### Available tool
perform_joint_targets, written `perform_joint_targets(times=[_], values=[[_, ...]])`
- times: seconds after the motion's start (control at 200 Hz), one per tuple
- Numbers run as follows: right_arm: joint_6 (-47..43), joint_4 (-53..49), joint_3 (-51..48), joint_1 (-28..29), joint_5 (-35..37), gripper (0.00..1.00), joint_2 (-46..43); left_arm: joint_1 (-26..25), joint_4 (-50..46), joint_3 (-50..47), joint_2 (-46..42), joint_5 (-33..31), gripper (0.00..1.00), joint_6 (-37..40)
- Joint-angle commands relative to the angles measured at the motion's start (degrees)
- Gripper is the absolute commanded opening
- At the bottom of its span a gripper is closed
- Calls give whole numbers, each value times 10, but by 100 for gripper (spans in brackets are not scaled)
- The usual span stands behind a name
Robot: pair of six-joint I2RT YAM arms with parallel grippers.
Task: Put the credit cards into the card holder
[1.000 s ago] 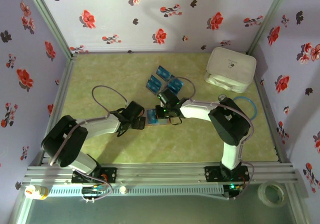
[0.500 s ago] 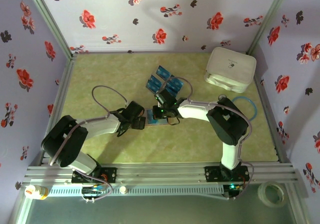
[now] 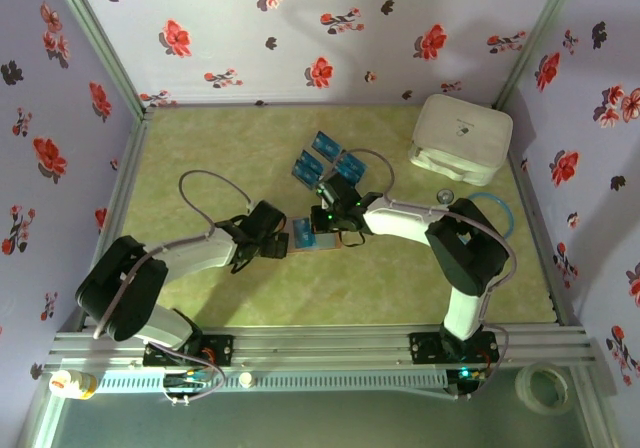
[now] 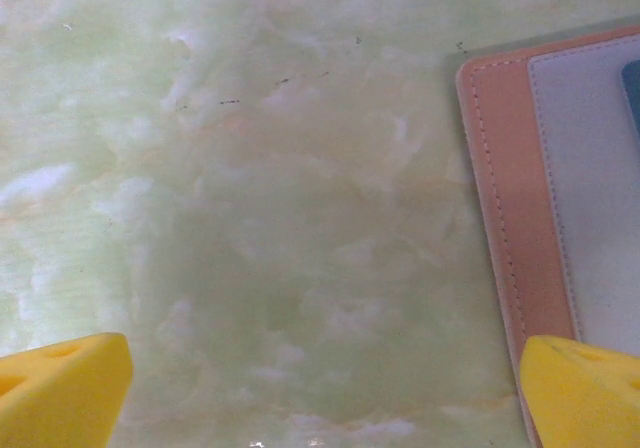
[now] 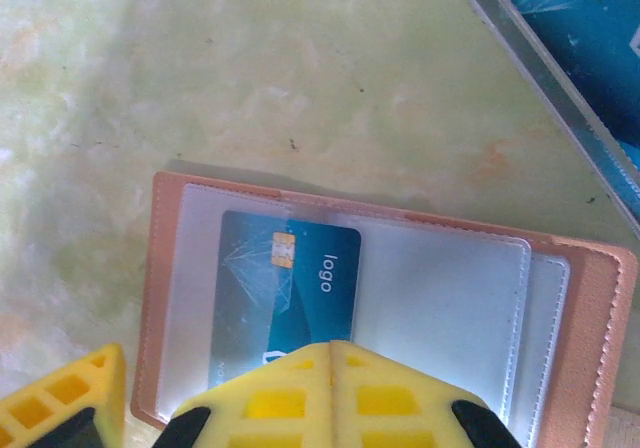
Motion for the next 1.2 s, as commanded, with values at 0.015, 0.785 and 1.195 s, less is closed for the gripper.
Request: perform_joint_targets(times=[0.015,0.785,1.195], values=[[-7,-10,-7,-3,11,4,10,6,-11,16,-1,-3,100,-5],[9,7,-6,6,-7,4,47,11,20,-2,33,6,100,-3],[14,9,10,18,-13,4,56,11,23,-9,29,8,100,-3]])
